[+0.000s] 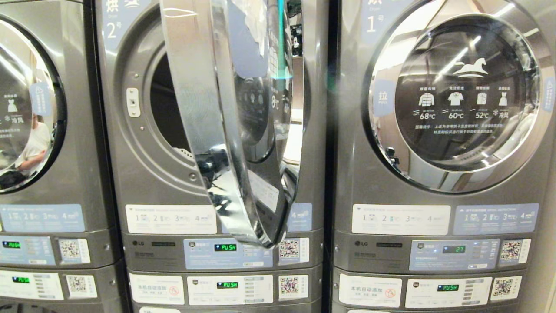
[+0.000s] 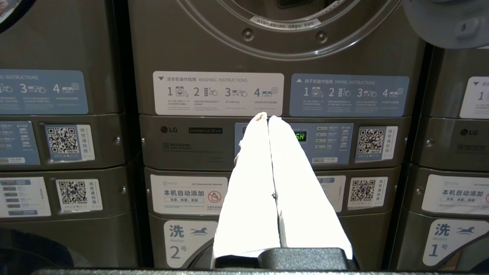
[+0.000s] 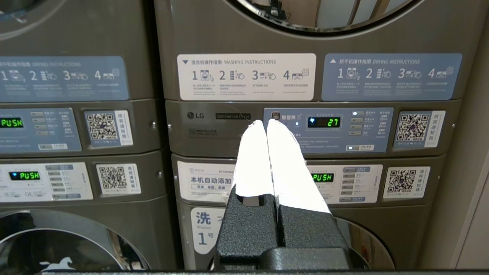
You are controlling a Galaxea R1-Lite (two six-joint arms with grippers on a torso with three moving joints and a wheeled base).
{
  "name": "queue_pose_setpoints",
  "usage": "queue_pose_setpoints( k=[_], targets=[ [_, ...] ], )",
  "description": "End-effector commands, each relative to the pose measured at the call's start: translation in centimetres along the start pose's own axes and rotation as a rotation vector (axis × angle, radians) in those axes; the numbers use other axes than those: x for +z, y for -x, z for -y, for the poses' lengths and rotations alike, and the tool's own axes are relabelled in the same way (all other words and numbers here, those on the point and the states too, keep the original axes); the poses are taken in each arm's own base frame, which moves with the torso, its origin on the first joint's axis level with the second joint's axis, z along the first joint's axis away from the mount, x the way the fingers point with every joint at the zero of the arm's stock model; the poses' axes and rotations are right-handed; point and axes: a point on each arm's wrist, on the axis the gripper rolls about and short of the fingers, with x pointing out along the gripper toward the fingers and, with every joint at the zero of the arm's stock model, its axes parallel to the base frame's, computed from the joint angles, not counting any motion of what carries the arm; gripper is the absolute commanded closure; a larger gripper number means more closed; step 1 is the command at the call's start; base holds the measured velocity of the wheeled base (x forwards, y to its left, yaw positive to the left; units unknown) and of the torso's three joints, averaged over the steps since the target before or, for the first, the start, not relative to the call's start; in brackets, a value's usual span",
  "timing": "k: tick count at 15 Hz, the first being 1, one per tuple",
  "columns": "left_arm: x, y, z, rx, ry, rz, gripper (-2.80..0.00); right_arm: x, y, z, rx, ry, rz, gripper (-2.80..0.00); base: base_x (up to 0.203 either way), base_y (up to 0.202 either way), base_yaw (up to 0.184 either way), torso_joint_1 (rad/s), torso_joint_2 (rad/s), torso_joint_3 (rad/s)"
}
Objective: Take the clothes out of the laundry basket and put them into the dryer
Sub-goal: Open the dryer
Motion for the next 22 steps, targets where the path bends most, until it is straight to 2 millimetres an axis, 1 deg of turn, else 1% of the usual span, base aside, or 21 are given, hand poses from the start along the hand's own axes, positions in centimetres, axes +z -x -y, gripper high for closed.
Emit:
queue_pose_setpoints(
  k=[1, 3, 5, 6, 7, 8, 9, 10, 13, 15, 16, 18, 19, 22],
  targets=[
    [0.0, 0.0, 0.0, 0.000, 0.004, 0.003, 0.00, 0.0, 0.0, 0.0, 0.000, 0.000, 0.000, 0.00, 0.000, 0.000, 0.000, 0.003, -0.01, 0.153],
    [0.0, 0.0, 0.0, 0.000, 0.028, -0.001, 0.00, 0.0, 0.0, 0.0, 0.000, 0.000, 0.000, 0.00, 0.000, 0.000, 0.000, 0.002, 0.00, 0.066],
    [0.0, 0.0, 0.0, -0.008, 0.013, 0.003, 0.00, 0.0, 0.0, 0.0, 0.000, 0.000, 0.000, 0.00, 0.000, 0.000, 0.000, 0.001, 0.00, 0.015],
    [0.9, 0.3, 0.1, -0.056, -0.004, 0.036, 0.00, 0.0, 0.0, 0.0, 0.000, 0.000, 0.000, 0.00, 0.000, 0.000, 0.000, 0.000, 0.00, 0.000],
    [2.4, 0.7, 0.4, -0.154, -0.017, 0.084, 0.00, 0.0, 0.0, 0.0, 0.000, 0.000, 0.000, 0.00, 0.000, 0.000, 0.000, 0.000, 0.00, 0.000],
    [4.4, 1.2, 0.7, -0.304, -0.034, 0.134, 0.00, 0.0, 0.0, 0.0, 0.000, 0.007, 0.002, 0.00, 0.000, 0.000, 0.000, 0.000, 0.00, 0.000],
    [6.0, 1.2, 0.9, -0.401, -0.043, 0.140, 0.00, 0.0, 0.0, 0.0, 0.002, 0.012, 0.002, 0.00, 0.000, 0.000, 0.000, 0.000, 0.00, 0.000],
    [7.8, 0.6, 1.0, -0.458, -0.041, 0.119, 0.00, 0.0, 0.0, 0.0, 0.002, 0.012, 0.002, 0.00, 0.000, 0.000, 0.000, 0.000, 0.00, 0.000],
    [14.4, -3.7, 1.3, -0.642, -0.022, 0.046, 0.00, 0.0, 0.0, 0.0, 0.002, 0.015, 0.000, 0.00, 0.000, 0.000, 0.000, 0.000, 0.00, 0.000],
    [17.4, -7.2, 1.6, -0.734, -0.020, 0.042, 0.00, 0.0, 0.0, 0.0, 0.002, 0.012, 0.000, 0.00, 0.000, 0.000, 0.000, 0.000, 0.00, 0.000],
    [18.5, -9.0, 1.8, -0.783, -0.021, 0.050, 0.00, 0.0, 0.0, 0.0, 0.002, 0.011, 0.001, 0.00, 0.000, 0.000, 0.000, 0.000, 0.00, 0.000],
    [20.1, -11.8, 3.0, -0.912, -0.023, 0.060, 0.00, 0.0, 0.0, 0.0, 0.003, 0.007, 0.000, 0.00, 0.000, 0.000, 0.000, 0.000, 0.00, 0.000],
    [20.5, -13.0, 3.8, -0.980, -0.032, 0.061, 0.00, 0.0, 0.0, 0.0, 0.003, 0.009, 0.000, 0.00, 0.000, 0.000, 0.000, 0.000, 0.00, 0.000],
    [20.6, -16.1, 5.9, -1.083, -0.066, 0.043, 0.00, 0.0, 0.0, 0.0, 0.003, 0.010, 0.000, 0.00, 0.000, 0.000, 0.000, 0.000, 0.00, 0.000]
  ],
)
